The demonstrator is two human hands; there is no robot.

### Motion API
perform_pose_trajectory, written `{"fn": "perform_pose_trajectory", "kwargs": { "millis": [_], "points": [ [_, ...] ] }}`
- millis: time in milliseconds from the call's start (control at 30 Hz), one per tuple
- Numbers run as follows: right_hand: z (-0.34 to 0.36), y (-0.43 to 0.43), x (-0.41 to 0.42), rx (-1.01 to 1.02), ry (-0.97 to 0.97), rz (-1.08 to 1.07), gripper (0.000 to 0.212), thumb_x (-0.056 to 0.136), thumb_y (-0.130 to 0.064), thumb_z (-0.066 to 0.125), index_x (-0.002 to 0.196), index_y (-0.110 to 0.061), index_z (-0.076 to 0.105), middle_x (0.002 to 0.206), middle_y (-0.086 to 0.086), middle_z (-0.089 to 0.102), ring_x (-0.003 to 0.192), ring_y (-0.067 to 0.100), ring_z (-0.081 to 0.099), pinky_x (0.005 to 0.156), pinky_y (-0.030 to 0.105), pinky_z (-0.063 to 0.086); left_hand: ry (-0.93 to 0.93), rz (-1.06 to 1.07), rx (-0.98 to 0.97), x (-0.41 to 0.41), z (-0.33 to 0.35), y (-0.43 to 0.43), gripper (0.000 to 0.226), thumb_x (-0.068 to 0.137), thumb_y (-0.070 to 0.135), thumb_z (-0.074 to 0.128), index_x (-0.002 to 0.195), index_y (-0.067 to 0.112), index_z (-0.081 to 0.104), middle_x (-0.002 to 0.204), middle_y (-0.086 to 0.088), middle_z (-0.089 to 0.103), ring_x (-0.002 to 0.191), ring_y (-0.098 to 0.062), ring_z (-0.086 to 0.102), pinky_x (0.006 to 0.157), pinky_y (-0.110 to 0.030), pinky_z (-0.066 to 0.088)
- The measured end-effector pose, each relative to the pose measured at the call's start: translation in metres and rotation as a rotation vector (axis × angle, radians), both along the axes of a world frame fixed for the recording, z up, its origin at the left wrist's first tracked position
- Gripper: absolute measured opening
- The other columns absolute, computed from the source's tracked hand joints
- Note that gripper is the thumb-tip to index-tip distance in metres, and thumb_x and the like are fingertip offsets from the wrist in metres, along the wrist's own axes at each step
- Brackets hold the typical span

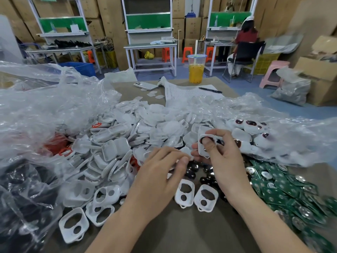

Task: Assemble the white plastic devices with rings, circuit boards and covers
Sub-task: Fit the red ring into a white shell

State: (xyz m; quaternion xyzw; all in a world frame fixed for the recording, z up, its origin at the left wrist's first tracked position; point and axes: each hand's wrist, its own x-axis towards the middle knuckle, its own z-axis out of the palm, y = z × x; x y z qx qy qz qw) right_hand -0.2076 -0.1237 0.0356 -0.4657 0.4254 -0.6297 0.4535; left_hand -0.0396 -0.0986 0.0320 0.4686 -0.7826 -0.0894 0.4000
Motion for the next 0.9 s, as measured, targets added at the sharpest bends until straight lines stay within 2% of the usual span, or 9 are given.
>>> {"fn": "perform_pose_trajectory", "kwargs": {
  "millis": [167, 300, 367, 467, 533, 600, 733, 833, 900],
  "points": [
    [0.001, 0.001, 0.0, -0.003, -0.001, 0.0, 0.007, 0.1, -0.016, 0.061, 0.105, -0.019, 0.057, 0.088, 0.009, 0.077, 0.081, 0.023, 0.076, 0.067, 0.021, 0.058, -0.112, 0.111, -0.016, 0.006, 0.002, 0.0, 0.036, 0.104, 0.039, 0.041, 0.106, 0.022, 0.073, 0.102, 0.017, 0.068, 0.102, -0.011, 0.059, 0.093, -0.028, 0.043],
    [0.001, -0.001, -0.004, -0.016, -0.021, -0.025, 0.007, 0.101, -0.014, 0.058, 0.107, -0.016, 0.054, 0.086, 0.007, 0.078, 0.08, 0.021, 0.076, 0.066, 0.021, 0.058, -0.103, 0.099, 0.014, 0.009, 0.008, 0.0, 0.02, 0.102, 0.025, 0.056, 0.11, 0.021, 0.073, 0.103, 0.015, 0.072, 0.102, -0.006, 0.056, 0.094, -0.02, 0.038],
    [0.001, -0.001, -0.005, -0.011, -0.035, -0.024, 0.007, 0.102, -0.013, 0.057, 0.107, -0.016, 0.054, 0.086, 0.007, 0.078, 0.08, 0.021, 0.076, 0.066, 0.021, 0.058, -0.143, 0.074, 0.028, 0.014, 0.011, 0.0, 0.02, 0.101, 0.024, 0.057, 0.113, 0.023, 0.073, 0.105, 0.017, 0.072, 0.104, -0.002, 0.055, 0.095, -0.02, 0.038],
    [0.001, -0.001, -0.005, -0.003, -0.027, 0.001, 0.006, 0.102, -0.014, 0.057, 0.107, -0.016, 0.054, 0.085, 0.007, 0.077, 0.08, 0.022, 0.076, 0.067, 0.021, 0.058, -0.113, 0.064, 0.062, 0.027, 0.017, 0.003, 0.024, 0.099, 0.028, 0.055, 0.114, 0.03, 0.073, 0.1, 0.027, 0.068, 0.101, 0.005, 0.056, 0.088, -0.009, 0.039],
    [0.002, 0.0, -0.005, 0.008, -0.023, 0.057, 0.006, 0.101, -0.013, 0.058, 0.105, -0.017, 0.055, 0.086, 0.009, 0.077, 0.08, 0.025, 0.076, 0.068, 0.023, 0.059, -0.037, 0.072, 0.067, 0.039, 0.022, 0.006, 0.022, 0.095, 0.025, 0.059, 0.107, 0.035, 0.074, 0.094, 0.026, 0.065, 0.09, 0.007, 0.059, 0.077, -0.005, 0.04],
    [0.003, 0.004, -0.001, 0.029, -0.028, 0.167, 0.008, 0.099, -0.012, 0.059, 0.102, -0.018, 0.057, 0.09, 0.012, 0.075, 0.079, 0.028, 0.076, 0.067, 0.025, 0.059, -0.032, 0.074, 0.069, 0.052, 0.022, 0.013, 0.021, 0.091, 0.018, 0.067, 0.099, 0.035, 0.076, 0.083, 0.02, 0.063, 0.085, -0.002, 0.063, 0.074, -0.008, 0.043],
    [0.001, 0.013, 0.005, 0.066, 0.011, 0.369, 0.008, 0.098, -0.01, 0.059, 0.1, -0.018, 0.057, 0.094, 0.014, 0.071, 0.086, 0.031, 0.076, 0.072, 0.028, 0.06, -0.185, 0.088, 0.116, 0.075, 0.018, 0.031, 0.018, 0.087, 0.021, 0.07, 0.079, 0.037, 0.072, 0.079, 0.019, 0.06, 0.093, -0.003, 0.053, 0.081, -0.01, 0.038],
    [0.001, 0.012, 0.005, 0.08, 0.024, 0.384, 0.007, 0.102, -0.008, 0.052, 0.106, -0.015, 0.053, 0.094, 0.014, 0.075, 0.087, 0.03, 0.076, 0.073, 0.029, 0.06, -0.23, 0.111, 0.088, 0.088, 0.018, 0.044, 0.017, 0.083, 0.029, 0.057, 0.071, 0.036, 0.066, 0.074, 0.022, 0.059, 0.092, -0.001, 0.051, 0.087, -0.014, 0.034],
    [0.002, 0.011, 0.004, 0.075, -0.002, 0.37, 0.01, 0.104, -0.006, 0.048, 0.109, -0.014, 0.053, 0.095, 0.014, 0.076, 0.088, 0.03, 0.075, 0.074, 0.03, 0.061, -0.298, 0.132, 0.032, 0.093, 0.016, 0.05, 0.021, 0.083, 0.031, 0.05, 0.072, 0.035, 0.067, 0.075, 0.026, 0.061, 0.088, -0.001, 0.053, 0.091, -0.023, 0.034]
  ]
}}
